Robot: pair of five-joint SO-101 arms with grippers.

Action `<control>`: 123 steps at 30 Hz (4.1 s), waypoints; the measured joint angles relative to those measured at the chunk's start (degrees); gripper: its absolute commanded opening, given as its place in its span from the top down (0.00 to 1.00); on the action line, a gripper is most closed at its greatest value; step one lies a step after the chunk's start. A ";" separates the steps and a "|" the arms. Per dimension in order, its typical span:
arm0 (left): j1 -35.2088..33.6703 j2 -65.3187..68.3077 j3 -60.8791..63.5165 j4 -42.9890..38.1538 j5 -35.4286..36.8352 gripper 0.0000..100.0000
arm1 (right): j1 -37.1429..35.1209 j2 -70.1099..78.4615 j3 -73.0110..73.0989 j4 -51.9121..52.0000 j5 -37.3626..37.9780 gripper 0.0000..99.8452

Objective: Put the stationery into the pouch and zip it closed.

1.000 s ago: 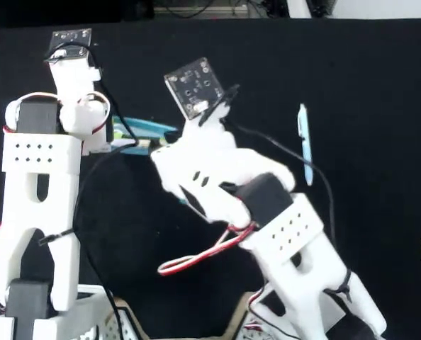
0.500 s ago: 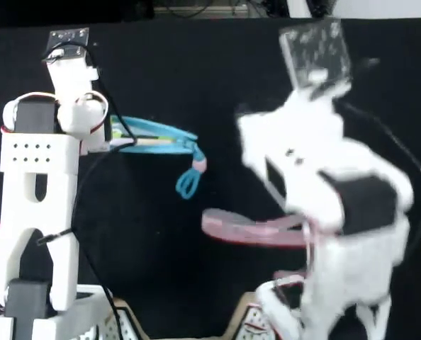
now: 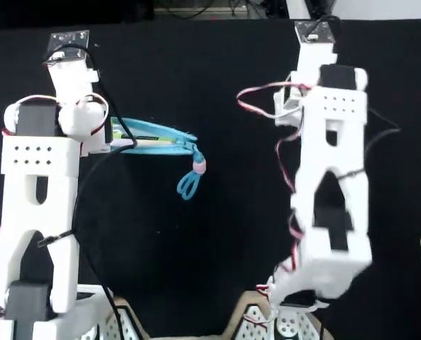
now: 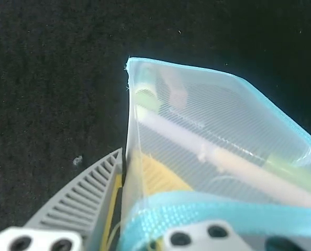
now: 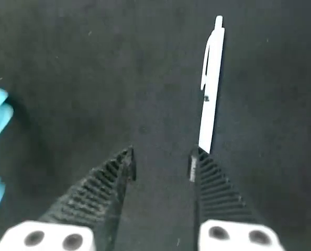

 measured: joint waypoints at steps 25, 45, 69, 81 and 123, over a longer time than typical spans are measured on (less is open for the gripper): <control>0.00 0.00 0.88 -0.79 0.00 0.97 | 5.63 63.21 -70.42 11.16 3.43 0.93; 0.00 0.00 0.88 -0.79 0.00 0.97 | 0.62 38.07 -33.76 14.24 2.20 0.99; 0.00 0.00 0.88 -0.79 0.00 0.97 | -7.12 -4.84 32.18 -5.27 14.68 0.89; 0.00 0.00 0.88 -0.79 0.00 0.97 | -9.23 9.32 21.27 0.53 19.52 0.89; 0.00 0.00 0.88 -0.79 0.00 0.97 | -8.44 -23.12 28.04 1.58 21.27 0.99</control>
